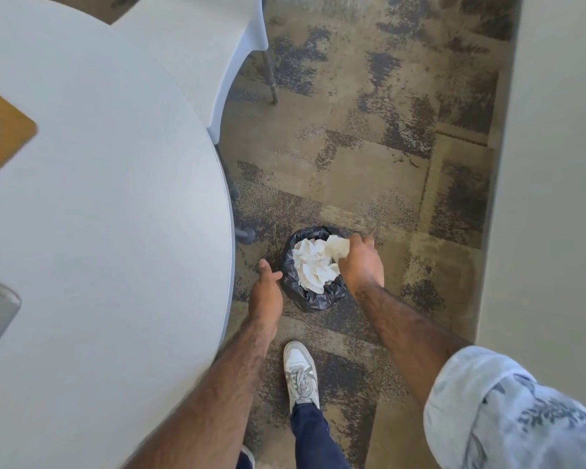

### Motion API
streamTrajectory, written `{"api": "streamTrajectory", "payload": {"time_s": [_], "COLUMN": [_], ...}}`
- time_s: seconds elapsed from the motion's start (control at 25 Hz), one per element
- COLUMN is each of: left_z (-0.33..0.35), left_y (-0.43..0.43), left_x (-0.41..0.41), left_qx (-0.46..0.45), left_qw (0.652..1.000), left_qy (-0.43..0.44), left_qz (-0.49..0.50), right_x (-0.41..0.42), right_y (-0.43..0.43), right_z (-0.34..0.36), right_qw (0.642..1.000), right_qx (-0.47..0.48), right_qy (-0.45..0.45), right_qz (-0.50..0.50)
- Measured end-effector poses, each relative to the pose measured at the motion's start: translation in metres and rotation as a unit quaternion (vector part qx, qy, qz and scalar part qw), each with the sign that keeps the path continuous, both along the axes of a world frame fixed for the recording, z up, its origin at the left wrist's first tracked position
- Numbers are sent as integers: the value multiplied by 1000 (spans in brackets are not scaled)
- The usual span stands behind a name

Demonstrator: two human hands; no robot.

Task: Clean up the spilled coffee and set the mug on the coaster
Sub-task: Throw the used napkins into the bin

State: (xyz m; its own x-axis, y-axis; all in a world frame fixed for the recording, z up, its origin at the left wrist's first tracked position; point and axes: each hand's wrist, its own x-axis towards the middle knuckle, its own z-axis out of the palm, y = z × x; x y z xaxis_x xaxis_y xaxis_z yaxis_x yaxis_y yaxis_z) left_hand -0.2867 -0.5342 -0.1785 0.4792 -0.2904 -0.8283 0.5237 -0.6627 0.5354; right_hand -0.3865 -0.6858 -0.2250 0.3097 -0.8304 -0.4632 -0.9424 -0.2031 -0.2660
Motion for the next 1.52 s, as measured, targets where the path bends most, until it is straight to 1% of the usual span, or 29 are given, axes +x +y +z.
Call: {"api": "streamTrajectory", "payload": {"time_s": [0.12, 0.2, 0.32, 0.44, 0.52, 0.64, 0.72, 0.8, 0.88, 1.0, 1.08, 1.16, 1.24, 1.32, 1.4, 1.52], "left_z": [1, 3, 14, 36, 53, 84, 113, 142, 163, 186, 193, 193, 190, 188, 192, 206], "left_y": [-9, -16, -27, -33, -34, -23, -8, 15, 45, 102, 139, 176, 214, 245, 269, 286], "left_x": [4, 4, 0, -4, -3, 4, 15, 32, 50, 80, 100, 118, 134, 145, 156, 179], "left_qx": [0, 0, -16, -61, -105, -160, -178, -180, -162, -119, -75, -35, -9, -1, -5, -6], "left_qw": [1000, 1000, 999, 989, 967, 917, 893, 878, 869, 881, 888, 893, 906, 923, 931, 926], "left_qy": [-4, -11, -24, -88, -153, -249, -293, -340, -386, -408, -415, -414, -397, -371, -357, -372], "left_qz": [-15, -26, -43, -105, -175, -267, -291, -285, -265, -209, -184, -171, -144, -103, -79, -71], "right_x": [0, -5, -23, -40, -45, -45, -35, -13, 14, 61, 88, 112, 135, 152, 166, 184], "right_y": [0, 3, 8, 11, 14, 22, 29, 39, 55, 88, 113, 138, 165, 190, 213, 236], "right_z": [-5, -6, -5, 5, 21, 57, 84, 118, 151, 195, 211, 222, 229, 233, 236, 237], "right_qw": [1000, 999, 997, 995, 994, 995, 995, 989, 981, 965, 954, 949, 947, 952, 960, 965], "right_qx": [11, 8, 34, 59, 67, 63, 41, 23, 14, 0, 4, 15, 25, 42, 54, 57], "right_qy": [15, 16, 5, -30, -48, -66, -95, -137, -176, -224, -249, -245, -228, -212, -197, -189], "right_qz": [-9, -29, -63, -73, -67, -27, 10, 48, 83, 140, 165, 200, 226, 217, 193, 171]}}
